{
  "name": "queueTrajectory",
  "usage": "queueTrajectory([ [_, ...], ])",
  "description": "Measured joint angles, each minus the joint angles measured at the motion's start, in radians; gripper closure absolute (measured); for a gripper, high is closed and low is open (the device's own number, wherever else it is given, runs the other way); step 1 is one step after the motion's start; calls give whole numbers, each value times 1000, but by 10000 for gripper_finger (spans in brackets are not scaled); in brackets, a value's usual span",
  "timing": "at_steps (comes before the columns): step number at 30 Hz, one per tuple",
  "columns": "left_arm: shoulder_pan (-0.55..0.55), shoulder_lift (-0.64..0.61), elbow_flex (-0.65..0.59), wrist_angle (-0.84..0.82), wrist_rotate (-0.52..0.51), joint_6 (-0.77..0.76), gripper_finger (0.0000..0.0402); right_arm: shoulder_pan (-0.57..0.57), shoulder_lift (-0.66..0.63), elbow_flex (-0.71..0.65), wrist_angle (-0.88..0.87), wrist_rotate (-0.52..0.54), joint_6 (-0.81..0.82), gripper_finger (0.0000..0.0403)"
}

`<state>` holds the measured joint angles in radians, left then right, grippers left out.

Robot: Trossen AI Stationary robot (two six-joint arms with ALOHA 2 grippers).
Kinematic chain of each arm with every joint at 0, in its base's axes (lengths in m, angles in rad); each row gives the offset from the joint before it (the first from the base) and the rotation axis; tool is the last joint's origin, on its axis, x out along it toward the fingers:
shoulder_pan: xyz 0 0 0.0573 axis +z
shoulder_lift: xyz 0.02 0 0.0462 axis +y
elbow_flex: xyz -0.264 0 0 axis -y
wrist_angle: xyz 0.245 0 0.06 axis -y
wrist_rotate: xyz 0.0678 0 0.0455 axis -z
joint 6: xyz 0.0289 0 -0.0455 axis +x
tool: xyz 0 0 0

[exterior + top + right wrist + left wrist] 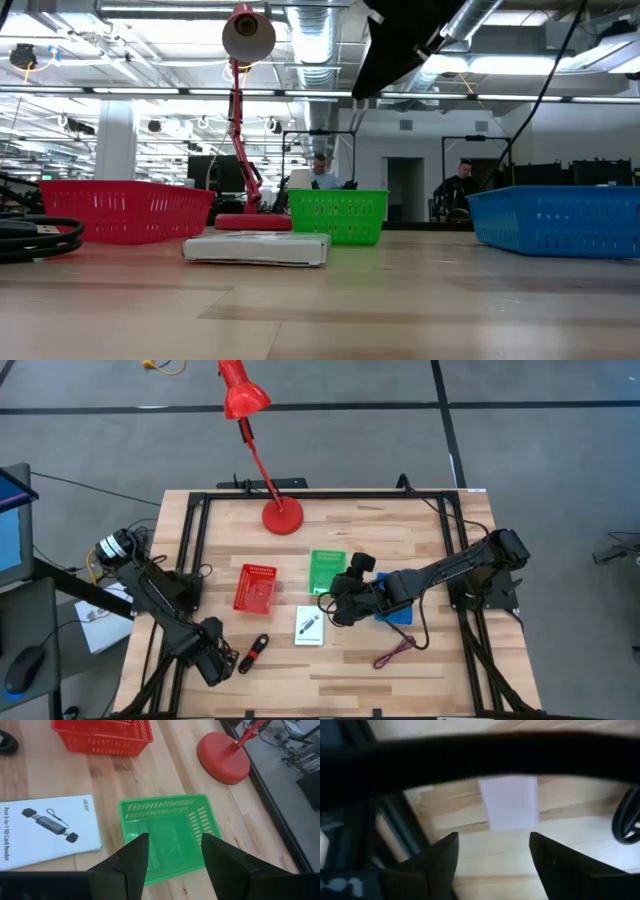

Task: Pick and place items into bin
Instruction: Put the white charger adapter into the blue bin

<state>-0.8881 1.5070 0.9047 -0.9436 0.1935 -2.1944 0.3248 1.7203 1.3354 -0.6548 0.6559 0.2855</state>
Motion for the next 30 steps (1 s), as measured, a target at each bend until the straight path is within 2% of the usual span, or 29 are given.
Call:
queueTrajectory([
  [4,-1,0,-57,127,-68,-25,144,-9,0,0,0,0,1,228],
  [9,16,0,-74,120,-122,15,135,-4,0,0,-2,0,1,228],
  [16,11,0,-74,119,-122,33,135,-5,0,0,-1,-2,2,228],
  [21,8,0,-116,133,-160,30,135,-3,0,0,-1,-4,3,228],
  [26,11,0,-168,239,-153,37,135,4,0,0,-23,-1,13,228],
  [30,11,-1,-188,249,-152,45,144,9,0,0,-51,33,18,228],
])
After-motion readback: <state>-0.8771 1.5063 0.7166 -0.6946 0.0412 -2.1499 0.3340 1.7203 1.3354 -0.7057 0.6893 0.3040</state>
